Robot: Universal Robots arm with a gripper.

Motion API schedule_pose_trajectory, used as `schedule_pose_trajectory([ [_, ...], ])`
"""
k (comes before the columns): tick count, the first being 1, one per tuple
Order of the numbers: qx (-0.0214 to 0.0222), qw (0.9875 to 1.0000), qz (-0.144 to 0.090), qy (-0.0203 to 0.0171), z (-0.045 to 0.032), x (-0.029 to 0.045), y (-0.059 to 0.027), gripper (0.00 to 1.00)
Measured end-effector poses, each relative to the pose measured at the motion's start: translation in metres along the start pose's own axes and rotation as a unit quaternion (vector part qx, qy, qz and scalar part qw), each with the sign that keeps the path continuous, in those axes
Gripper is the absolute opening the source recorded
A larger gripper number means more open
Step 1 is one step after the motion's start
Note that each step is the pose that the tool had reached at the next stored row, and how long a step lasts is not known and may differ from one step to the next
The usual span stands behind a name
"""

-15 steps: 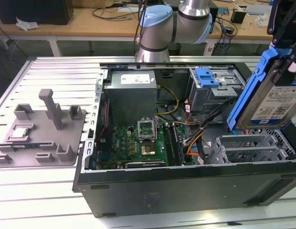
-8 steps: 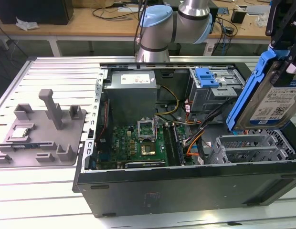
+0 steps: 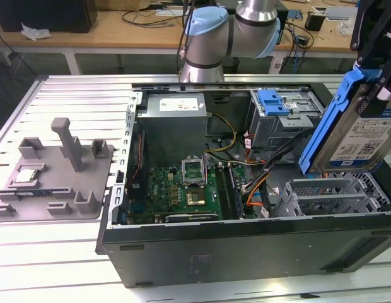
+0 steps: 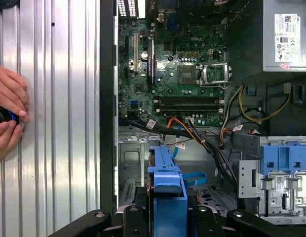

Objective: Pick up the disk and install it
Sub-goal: 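Insert the disk into the insertion slot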

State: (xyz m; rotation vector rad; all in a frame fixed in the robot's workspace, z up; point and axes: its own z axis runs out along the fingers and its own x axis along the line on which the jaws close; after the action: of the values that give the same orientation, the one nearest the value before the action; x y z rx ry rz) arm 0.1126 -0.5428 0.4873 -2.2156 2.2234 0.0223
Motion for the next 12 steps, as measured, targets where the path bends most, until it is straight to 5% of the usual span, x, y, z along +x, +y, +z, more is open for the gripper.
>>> schedule_pose_trajectory([
  [12, 0.0000, 1.0000, 0.000, 0.0000, 0.0064, 0.0001, -0.0001, 0.37],
])
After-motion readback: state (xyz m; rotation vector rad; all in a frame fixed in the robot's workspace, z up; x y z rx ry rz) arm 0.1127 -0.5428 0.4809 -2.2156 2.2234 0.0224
